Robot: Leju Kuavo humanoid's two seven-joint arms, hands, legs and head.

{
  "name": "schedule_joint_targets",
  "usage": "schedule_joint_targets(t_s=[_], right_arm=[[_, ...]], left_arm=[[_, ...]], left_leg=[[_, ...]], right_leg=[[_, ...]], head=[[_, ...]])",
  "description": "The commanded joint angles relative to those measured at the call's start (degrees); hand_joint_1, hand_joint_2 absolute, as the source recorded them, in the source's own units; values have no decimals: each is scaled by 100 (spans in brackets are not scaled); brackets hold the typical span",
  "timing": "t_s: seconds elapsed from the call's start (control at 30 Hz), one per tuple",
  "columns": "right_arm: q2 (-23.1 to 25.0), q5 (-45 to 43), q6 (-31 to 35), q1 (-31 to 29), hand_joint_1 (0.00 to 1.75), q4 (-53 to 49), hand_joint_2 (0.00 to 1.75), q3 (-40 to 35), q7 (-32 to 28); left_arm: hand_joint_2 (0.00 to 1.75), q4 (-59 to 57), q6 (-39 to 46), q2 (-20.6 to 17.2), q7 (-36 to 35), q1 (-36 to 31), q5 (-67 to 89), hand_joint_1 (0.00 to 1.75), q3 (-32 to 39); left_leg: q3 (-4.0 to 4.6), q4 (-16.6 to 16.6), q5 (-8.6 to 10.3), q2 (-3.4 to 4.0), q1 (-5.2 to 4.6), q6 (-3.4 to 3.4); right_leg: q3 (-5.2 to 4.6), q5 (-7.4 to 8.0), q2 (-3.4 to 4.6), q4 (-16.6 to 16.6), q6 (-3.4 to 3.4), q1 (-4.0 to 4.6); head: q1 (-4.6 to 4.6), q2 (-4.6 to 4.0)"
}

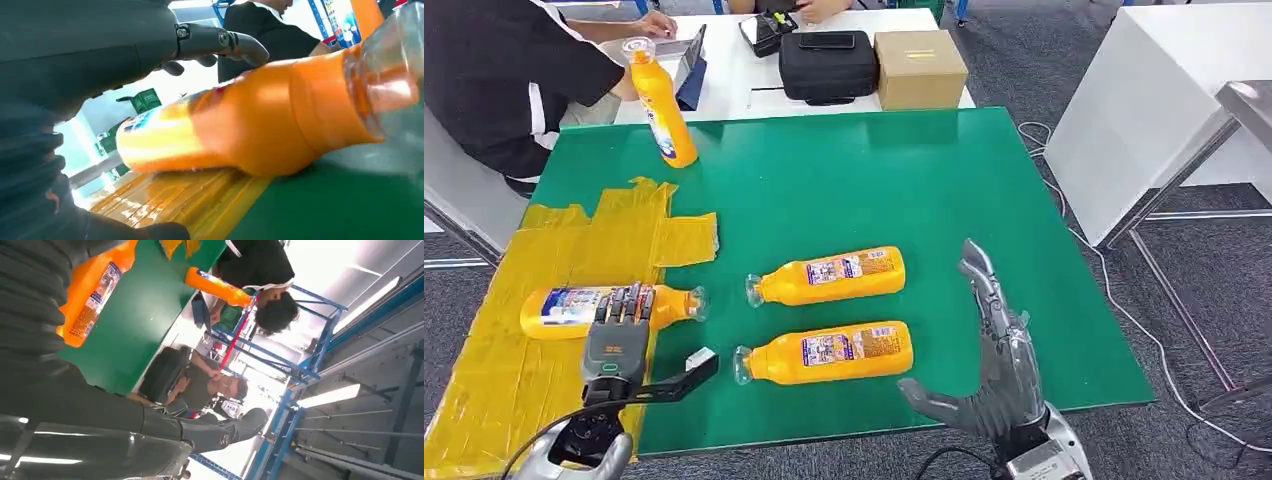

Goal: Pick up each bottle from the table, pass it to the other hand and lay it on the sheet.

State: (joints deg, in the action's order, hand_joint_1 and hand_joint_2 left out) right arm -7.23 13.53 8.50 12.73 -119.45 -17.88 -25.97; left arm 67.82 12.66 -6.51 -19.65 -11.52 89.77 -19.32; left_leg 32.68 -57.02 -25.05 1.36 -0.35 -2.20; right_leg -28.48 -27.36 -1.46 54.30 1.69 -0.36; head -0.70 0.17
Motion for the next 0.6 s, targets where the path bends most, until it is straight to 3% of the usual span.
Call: schedule_joint_targets(t_s=[0.03,0.2,0.23,0.3,0.37,0.4,0.47,0.5,0.53,0.6], right_arm=[[-80,418,652,13,0,74,175,-75,71],[-128,1567,1550,129,0,-128,175,-31,479],[-19,2411,2068,118,0,-67,175,94,600],[-72,2694,2204,34,0,-8,175,76,758],[-127,3702,2524,-67,0,123,175,60,1156],[-127,3702,2524,-67,0,123,175,60,1156],[-207,5011,2562,-178,0,268,175,143,1812],[-280,5132,2555,-245,0,304,175,115,1963],[-351,5863,2276,-343,0,403,175,202,2355],[-487,5870,2237,-556,0,598,175,168,2471]], left_arm=[[175,924,858,661,1023,370,-562,0,644],[175,2641,1395,701,1438,589,-1349,0,253],[175,3040,1641,681,1537,665,-1428,0,153],[175,3399,1485,656,1462,766,-1346,0,67],[175,3399,1511,581,1477,842,-1362,0,-150],[175,3399,1511,581,1477,842,-1362,0,-150],[175,3290,1693,504,1574,921,-1661,0,-427],[175,3286,1757,480,1566,970,-1678,0,-510],[175,3298,1903,368,1648,1001,-1963,0,-681],[175,3301,2010,273,1658,1069,-2034,0,-776]], left_leg=[[-6,1,-4,-3,4,10],[14,-13,-6,-18,4,7],[8,-15,-11,-18,5,11],[13,-10,-6,0,3,8],[6,-6,-6,2,2,9],[-4,-4,-9,-3,2,14],[-11,1,-7,-3,2,16],[-5,1,-5,1,0,10],[-9,3,-5,6,2,10],[-9,5,-4,10,0,8]], right_leg=[[6,-1,13,-5,-2,2],[-11,-6,-6,4,-1,2],[-3,-10,1,5,-2,2],[-13,-2,12,4,-3,3],[-9,-2,14,0,-3,1],[0,-5,17,-2,-5,0],[7,-3,19,-7,-6,0],[1,-1,14,-6,-3,-1],[4,2,21,-10,-3,1],[2,3,24,-9,-2,0]], head=[[0,0],[-2,0],[-2,0],[-2,0],[0,0],[0,0],[2,0],[0,0],[0,0],[2,0]])
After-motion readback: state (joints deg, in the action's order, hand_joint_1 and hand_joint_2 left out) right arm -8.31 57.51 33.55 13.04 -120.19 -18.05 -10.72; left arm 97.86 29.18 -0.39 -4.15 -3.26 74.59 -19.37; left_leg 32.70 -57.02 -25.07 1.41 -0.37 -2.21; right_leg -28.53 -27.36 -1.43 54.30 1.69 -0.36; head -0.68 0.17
